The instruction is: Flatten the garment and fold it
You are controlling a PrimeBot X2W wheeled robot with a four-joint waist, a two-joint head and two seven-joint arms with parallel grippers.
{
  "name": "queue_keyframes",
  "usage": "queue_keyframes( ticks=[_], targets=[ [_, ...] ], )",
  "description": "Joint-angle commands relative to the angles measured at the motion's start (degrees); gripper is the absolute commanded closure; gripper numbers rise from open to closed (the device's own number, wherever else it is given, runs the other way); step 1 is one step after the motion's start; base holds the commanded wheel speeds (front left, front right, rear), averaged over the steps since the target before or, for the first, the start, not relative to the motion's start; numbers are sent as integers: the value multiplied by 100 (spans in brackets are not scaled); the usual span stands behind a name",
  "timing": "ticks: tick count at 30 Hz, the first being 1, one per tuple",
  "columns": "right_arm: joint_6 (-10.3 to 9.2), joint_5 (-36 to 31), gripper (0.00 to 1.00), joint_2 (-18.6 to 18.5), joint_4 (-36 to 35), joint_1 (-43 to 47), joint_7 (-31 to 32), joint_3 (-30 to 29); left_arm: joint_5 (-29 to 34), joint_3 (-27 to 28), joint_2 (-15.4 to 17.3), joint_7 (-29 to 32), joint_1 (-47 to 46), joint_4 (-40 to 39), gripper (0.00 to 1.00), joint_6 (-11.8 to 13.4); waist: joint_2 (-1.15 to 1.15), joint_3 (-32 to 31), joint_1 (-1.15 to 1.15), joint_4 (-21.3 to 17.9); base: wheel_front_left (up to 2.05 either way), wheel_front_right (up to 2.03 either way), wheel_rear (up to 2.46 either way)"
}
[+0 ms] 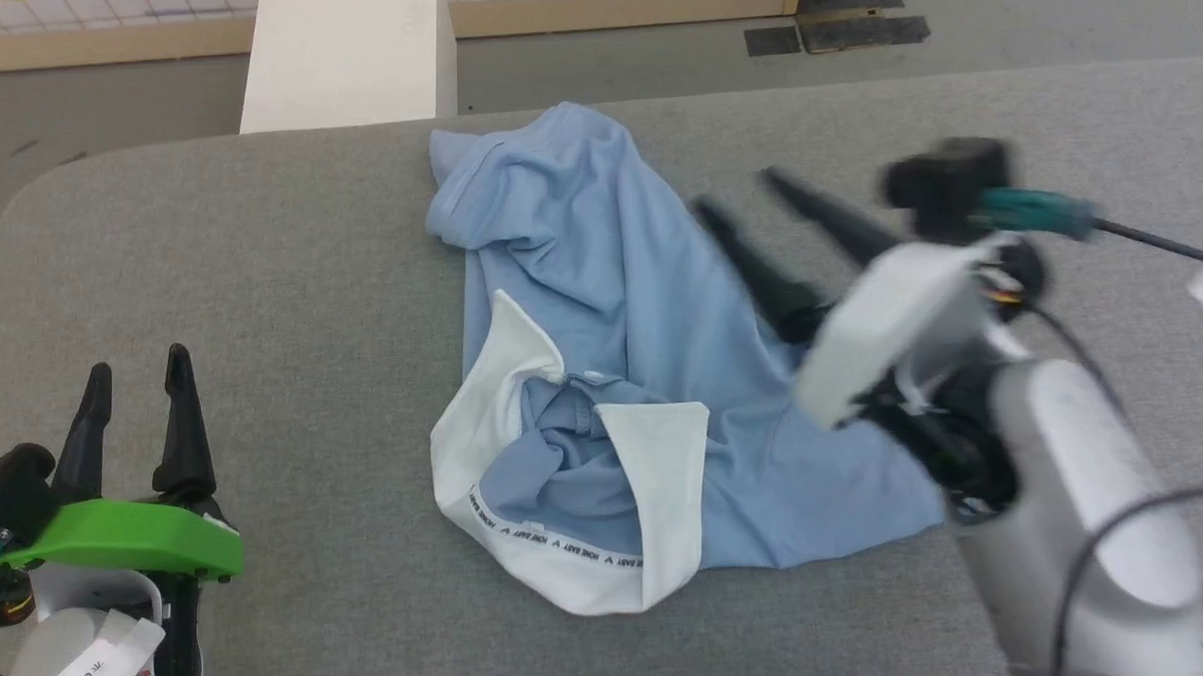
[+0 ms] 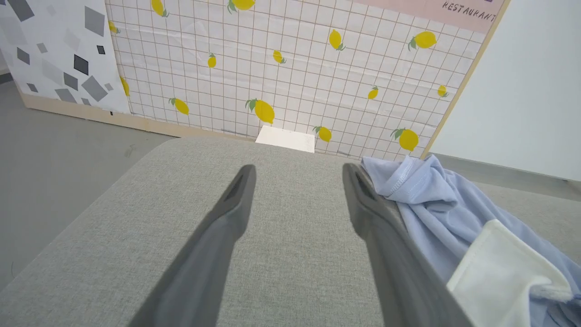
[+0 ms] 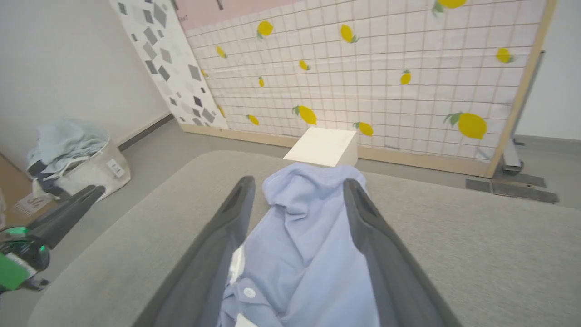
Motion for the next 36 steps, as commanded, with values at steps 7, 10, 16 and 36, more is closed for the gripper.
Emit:
queue_keyframes(
  ticks=[7, 10, 16, 36],
  targets=[
    [-8, -735, 0, -2, -679, 1067, -861, -1459, -56, -37, 21, 23, 127, -92, 0, 68, 28, -77, 0, -46, 0, 0, 0],
    [-8, -837, 0, -2, -735, 1501, -999, -1852, -73, -58, -2, 20, 149, -89, 0, 69, 28, -104, 0, -31, 0, 0, 0],
    [-8, -743, 0, -2, -688, 2063, -1087, -2229, -93, -84, -26, 19, 207, -102, 0, 98, 28, -133, 0, -33, 0, 0, 0],
    [-8, -769, 0, -2, -948, 2161, -906, -2386, -569, -2553, 14, 5478, -2161, -37, 0, -522, 28, 193, 0, -8, 0, 0, 0]
  ],
)
